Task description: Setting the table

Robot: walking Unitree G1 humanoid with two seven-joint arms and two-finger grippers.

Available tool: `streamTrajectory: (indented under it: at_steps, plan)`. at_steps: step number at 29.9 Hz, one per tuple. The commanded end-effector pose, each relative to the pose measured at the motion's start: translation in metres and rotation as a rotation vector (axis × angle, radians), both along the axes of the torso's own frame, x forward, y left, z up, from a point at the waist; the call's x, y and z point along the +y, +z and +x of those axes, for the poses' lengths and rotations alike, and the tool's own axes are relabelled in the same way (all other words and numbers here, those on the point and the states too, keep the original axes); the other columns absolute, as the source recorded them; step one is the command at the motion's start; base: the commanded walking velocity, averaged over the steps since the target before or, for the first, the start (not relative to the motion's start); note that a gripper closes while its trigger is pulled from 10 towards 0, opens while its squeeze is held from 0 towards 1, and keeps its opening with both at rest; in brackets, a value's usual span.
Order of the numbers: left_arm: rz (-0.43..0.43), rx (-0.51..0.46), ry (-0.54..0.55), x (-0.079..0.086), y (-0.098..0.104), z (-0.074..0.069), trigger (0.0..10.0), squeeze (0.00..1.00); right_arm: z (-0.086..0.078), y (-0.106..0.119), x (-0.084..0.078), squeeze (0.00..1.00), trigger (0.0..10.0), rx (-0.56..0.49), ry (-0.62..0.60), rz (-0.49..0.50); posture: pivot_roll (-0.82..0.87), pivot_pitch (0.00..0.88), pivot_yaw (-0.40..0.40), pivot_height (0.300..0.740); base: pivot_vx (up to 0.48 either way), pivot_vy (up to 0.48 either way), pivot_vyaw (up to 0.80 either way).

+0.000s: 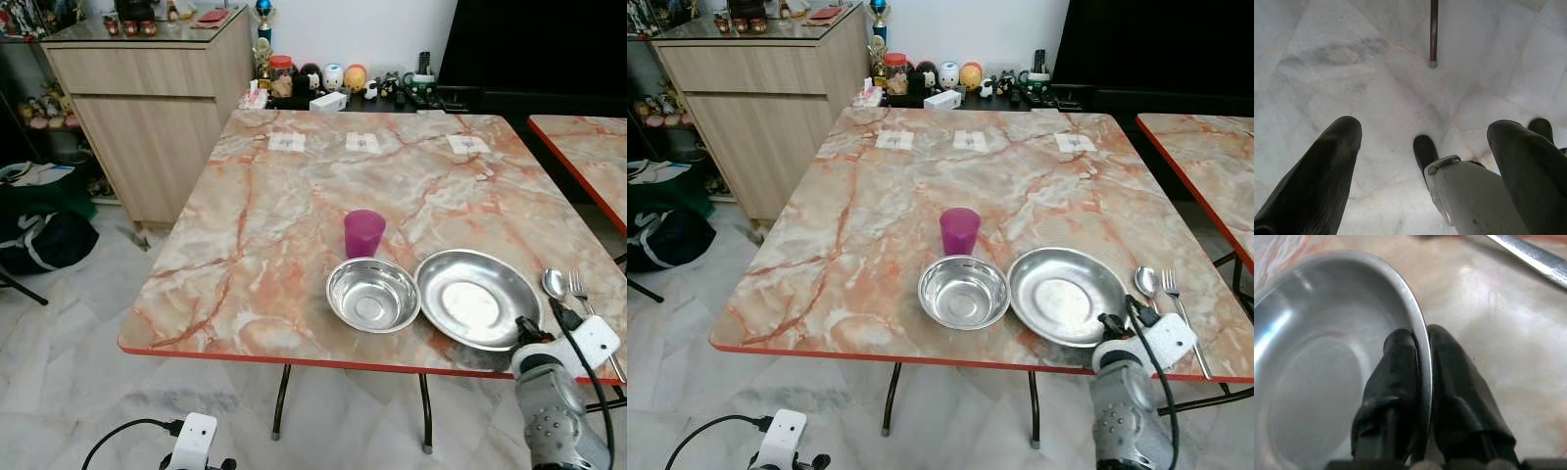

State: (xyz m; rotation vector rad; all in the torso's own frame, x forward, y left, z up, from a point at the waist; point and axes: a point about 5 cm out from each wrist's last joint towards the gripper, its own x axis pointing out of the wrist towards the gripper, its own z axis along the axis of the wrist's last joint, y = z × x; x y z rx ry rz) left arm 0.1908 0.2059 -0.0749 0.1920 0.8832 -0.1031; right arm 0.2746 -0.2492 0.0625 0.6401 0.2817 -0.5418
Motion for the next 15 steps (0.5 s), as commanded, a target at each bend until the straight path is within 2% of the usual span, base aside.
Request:
streamTrajectory:
  at_steps: [1,11,13,15]
  plan:
    - [0.016,0.010,-0.018,0.002,-0.001,-0.002,10.0,0.00,-0.001,-0.005,0.002,0.00,0.0,0.028,-0.008,0.004,0.03,0.017,-0.024,0.740,0.000,0.000,0.00]
    - [0.013,0.004,-0.013,0.002,0.000,0.000,10.0,0.00,-0.015,0.003,-0.022,0.00,0.0,-0.019,-0.218,-0.050,0.03,0.019,-0.019,0.740,0.000,0.000,0.00]
    - [0.013,0.001,-0.013,0.002,0.000,0.000,10.0,0.00,-0.020,0.014,-0.031,0.00,0.0,-0.104,-0.275,-0.086,0.03,0.018,-0.018,0.740,0.000,0.000,0.00]
    - [0.013,0.000,-0.014,0.002,0.000,0.000,10.0,0.00,-0.020,0.022,-0.030,0.00,0.0,-0.161,-0.266,-0.110,0.03,0.017,-0.017,0.740,0.000,0.000,0.00]
